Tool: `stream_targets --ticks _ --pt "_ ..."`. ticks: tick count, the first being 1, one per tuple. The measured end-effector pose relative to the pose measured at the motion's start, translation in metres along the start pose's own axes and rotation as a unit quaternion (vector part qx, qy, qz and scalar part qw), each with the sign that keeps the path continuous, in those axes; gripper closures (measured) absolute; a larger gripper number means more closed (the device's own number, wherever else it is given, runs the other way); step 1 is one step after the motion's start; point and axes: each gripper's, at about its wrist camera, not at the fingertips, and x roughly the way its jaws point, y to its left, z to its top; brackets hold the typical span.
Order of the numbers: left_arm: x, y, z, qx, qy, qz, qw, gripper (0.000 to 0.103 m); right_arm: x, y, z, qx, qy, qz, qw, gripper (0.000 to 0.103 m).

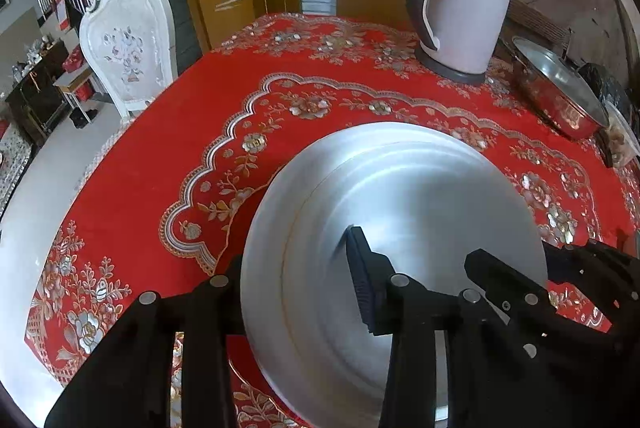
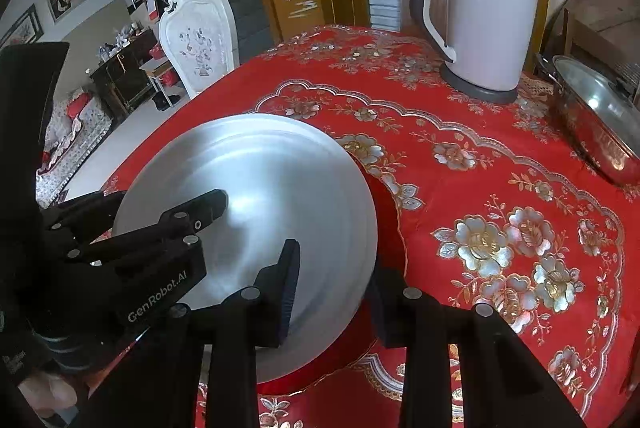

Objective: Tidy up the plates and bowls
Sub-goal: 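Lift the white plate with both tools and carry it over a red plate, then lower the white plate onto the red plate, open both tools and withdraw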

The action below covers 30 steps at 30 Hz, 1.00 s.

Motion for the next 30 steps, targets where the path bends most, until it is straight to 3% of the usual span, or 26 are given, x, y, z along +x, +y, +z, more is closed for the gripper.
stream_targets --ticks 7,10,12,21,23,30 --pt "-0.002 0.003 0.000 0.002 -0.006 0.010 0.9999 0.063 -0.002 0.003 0.000 -0.001 -0.001 0.008 1.000 0.068" --pt "-0.008 0.005 0.001 -0.003 -0.030 0.028 0.9991 0.048 -0.004 0.003 0.001 -0.006 -0.008 -0.011 1.000 0.066" --pt "-0.011 0.007 0.002 -0.004 -0.049 0.051 0.9975 0.046 -0.004 0.001 0.000 0.000 -0.007 -0.009 1.000 0.061" --pt "-0.020 0.013 -0.001 -0.012 -0.041 0.027 0.9987 0.046 -0.019 -0.007 -0.004 0.012 -0.019 0.001 1.000 0.058" --pt "-0.022 0.009 -0.004 -0.008 -0.035 0.018 0.9992 0.046 -0.021 -0.010 -0.008 0.019 -0.018 0.008 1.000 0.054" --pt "-0.035 -0.017 -0.020 0.009 -0.034 -0.011 0.9993 0.046 -0.038 -0.023 -0.029 0.031 -0.021 0.006 0.999 0.054"
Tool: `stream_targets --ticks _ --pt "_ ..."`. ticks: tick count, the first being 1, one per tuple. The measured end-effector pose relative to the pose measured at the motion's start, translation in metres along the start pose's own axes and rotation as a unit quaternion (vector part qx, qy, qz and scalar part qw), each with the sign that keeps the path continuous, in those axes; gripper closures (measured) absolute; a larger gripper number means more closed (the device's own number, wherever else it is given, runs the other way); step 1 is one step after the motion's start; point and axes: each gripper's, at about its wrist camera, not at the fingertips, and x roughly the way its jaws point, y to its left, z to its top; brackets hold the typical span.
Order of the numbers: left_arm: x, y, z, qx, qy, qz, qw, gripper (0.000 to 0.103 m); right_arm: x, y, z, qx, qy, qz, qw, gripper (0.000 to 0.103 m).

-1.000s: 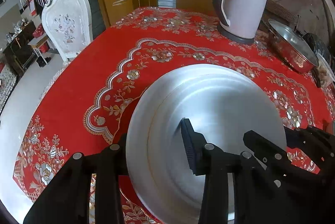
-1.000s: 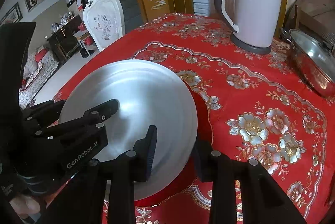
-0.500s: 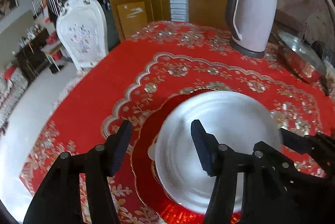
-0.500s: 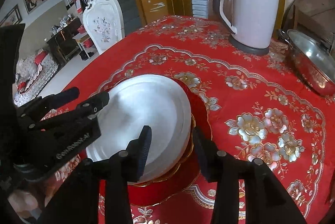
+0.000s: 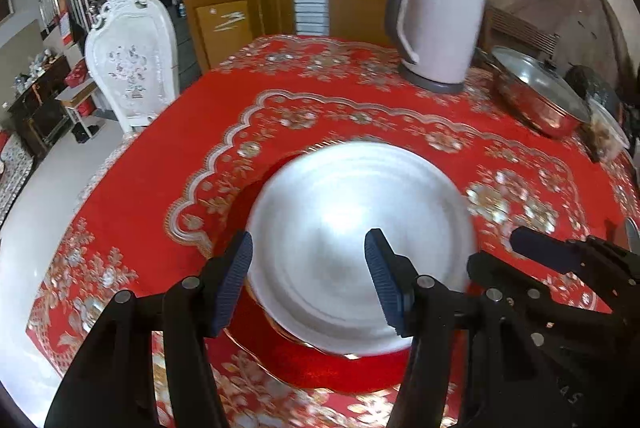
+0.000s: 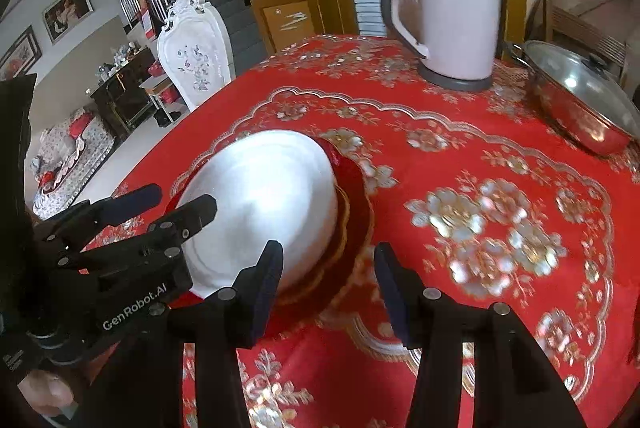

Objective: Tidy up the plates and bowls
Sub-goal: 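Lower the white plate onto the red plate, open both tools and withdraw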

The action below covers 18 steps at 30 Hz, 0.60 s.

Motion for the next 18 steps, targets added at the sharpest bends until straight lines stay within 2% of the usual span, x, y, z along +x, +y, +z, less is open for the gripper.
stream_targets --ticks 8,18 --pt "-0.014 -0.052 -0.021 0.027 -0.004 -0.038 0.9989 0.046 -0.034 -0.046 -0.041 0.033 -0.001 -0.027 0.999 0.052" --pt "-0.025 -0.154 -0.044 0.098 0.002 -0.093 0.9908 0.046 -0.082 -0.131 -0.093 0.098 -0.005 -0.083 0.992 0.051"
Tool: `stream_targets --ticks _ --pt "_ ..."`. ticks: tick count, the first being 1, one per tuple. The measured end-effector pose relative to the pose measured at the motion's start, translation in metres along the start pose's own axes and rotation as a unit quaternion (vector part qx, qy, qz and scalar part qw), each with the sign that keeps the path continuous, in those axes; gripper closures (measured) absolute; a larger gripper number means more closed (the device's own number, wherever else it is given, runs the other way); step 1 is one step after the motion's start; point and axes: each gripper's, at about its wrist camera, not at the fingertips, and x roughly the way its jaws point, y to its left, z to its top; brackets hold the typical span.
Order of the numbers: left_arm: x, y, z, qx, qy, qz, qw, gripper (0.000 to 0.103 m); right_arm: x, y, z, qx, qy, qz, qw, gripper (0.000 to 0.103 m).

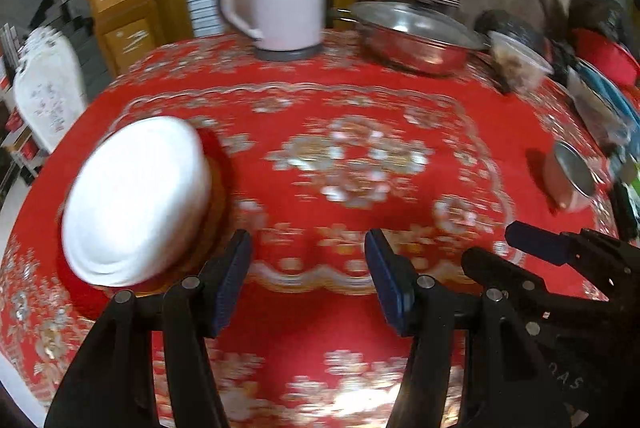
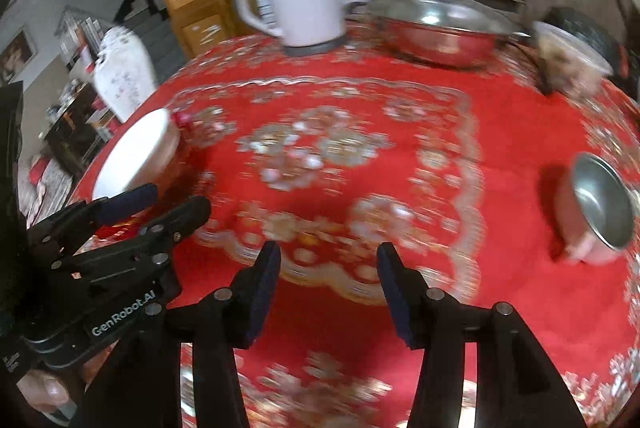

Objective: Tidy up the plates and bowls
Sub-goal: 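Lower the white plate onto the red plate, open both tools and withdraw, then move both tools toward the grey steel bowl with the pink handle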

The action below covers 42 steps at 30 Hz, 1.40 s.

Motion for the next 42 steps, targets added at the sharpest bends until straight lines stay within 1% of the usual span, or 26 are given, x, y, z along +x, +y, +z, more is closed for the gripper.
stream_targets --ticks 6,12,14,15,19,21,24,26,32,42 --pt "0.000 -0.051 0.003 0.031 0.002 -0.022 0.9993 0.046 -0.021 -0.056 -0.014 0.041 -0.007 -0.022 0.999 0.051" --pt "0.004 -0.098 0.014 0.049 0.008 -0.055 0.9973 0.046 -0.052 -0.113 -0.015 0.091 -0.025 -0.036 0.995 0.050" --pt "0.006 -0.115 0.019 0.053 0.008 -0.067 0.9963 0.046 -0.063 -0.131 -0.015 0.104 -0.034 -0.051 0.993 0.045" --pt "0.007 -0.124 0.022 0.056 0.009 -0.072 0.9958 0.046 -0.068 -0.142 -0.014 0.113 -0.038 -0.060 0.991 0.044" --pt "0.013 -0.149 0.029 0.065 0.011 -0.082 0.9944 0.046 -0.077 -0.169 -0.013 0.133 -0.044 -0.072 0.988 0.043" --pt "0.016 -0.156 0.032 0.067 0.013 -0.087 0.9939 0.046 -0.079 -0.176 -0.013 0.141 -0.046 -0.077 0.986 0.043" --pt "0.022 -0.166 0.036 0.065 0.018 -0.089 0.9937 0.046 -0.082 -0.186 -0.016 0.158 -0.050 -0.071 0.984 0.043" --pt "0.023 -0.171 0.037 0.064 0.013 -0.091 0.9937 0.046 -0.082 -0.187 -0.017 0.163 -0.059 -0.068 0.983 0.042" --pt "0.022 -0.183 0.033 0.082 -0.010 -0.076 0.9937 0.046 -0.077 -0.186 -0.013 0.159 -0.060 -0.068 0.983 0.041" --pt "0.025 -0.191 0.040 0.087 -0.020 -0.068 0.9937 0.046 -0.078 -0.195 -0.011 0.162 -0.060 -0.074 0.982 0.040"
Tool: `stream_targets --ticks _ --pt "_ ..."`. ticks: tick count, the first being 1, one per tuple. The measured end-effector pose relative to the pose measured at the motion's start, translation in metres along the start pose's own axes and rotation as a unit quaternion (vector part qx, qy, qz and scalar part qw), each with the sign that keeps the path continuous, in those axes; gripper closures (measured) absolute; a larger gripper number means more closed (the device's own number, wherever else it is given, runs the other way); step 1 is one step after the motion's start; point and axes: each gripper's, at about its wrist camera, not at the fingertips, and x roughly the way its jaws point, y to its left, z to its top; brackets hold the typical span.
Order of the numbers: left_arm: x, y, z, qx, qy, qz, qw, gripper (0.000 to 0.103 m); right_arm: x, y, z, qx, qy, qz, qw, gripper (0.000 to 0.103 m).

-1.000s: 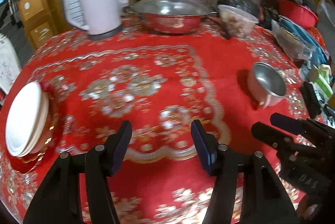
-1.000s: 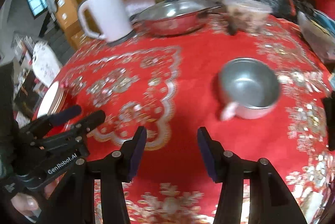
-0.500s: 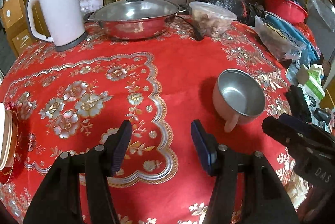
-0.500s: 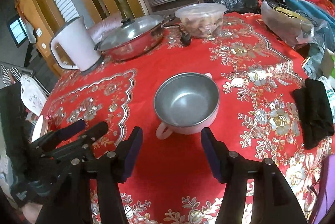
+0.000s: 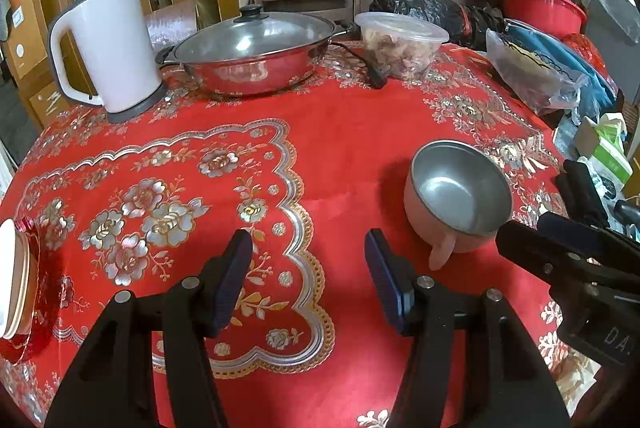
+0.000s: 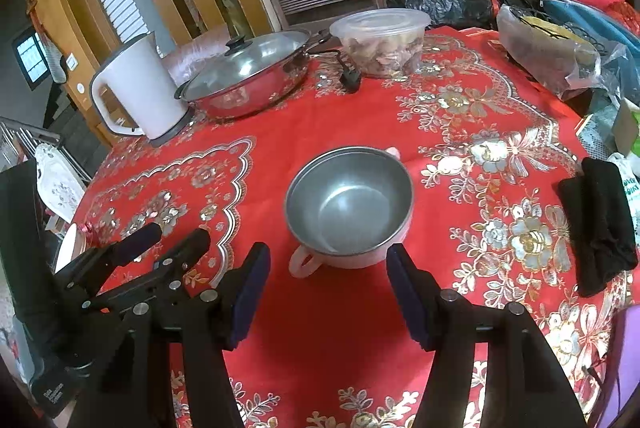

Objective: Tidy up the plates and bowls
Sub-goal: 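Move both tools toward the grey steel bowl with the pink handle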

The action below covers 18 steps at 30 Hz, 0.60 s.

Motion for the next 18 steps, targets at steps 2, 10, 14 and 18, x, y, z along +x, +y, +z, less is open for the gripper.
stream_targets --ticks 2,10,14,18 --pt "0.002 -0.004 0.002 0.003 0.000 0.001 1.0000 0.046 -0.001 -0.004 0.001 0.002 0.000 -0.003 1.000 0.040" --pt "0.011 -0.017 0.013 0.006 -0.001 -0.008 1.0000 0.046 0.001 -0.022 0.010 0.018 0.000 -0.010 1.000 0.039" --pt "0.017 -0.024 0.018 0.010 -0.003 -0.008 0.9999 0.046 0.006 -0.029 0.014 0.021 0.004 -0.015 1.000 0.039" --pt "0.024 -0.030 0.023 0.014 -0.004 -0.009 0.9999 0.046 0.014 -0.037 0.017 0.028 0.009 -0.018 0.999 0.039"
